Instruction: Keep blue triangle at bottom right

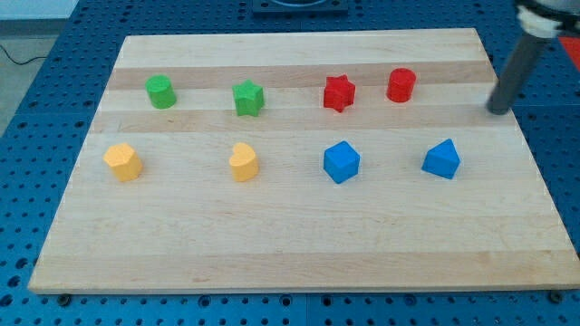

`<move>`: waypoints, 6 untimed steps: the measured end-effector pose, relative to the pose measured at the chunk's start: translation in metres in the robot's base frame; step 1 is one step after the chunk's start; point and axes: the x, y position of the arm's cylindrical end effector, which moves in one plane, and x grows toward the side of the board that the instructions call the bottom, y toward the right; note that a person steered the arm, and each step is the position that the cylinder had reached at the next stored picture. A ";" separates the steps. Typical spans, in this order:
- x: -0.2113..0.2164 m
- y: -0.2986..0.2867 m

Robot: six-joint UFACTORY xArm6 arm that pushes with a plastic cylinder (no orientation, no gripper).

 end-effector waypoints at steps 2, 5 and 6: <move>0.020 -0.076; 0.115 -0.076; 0.115 -0.080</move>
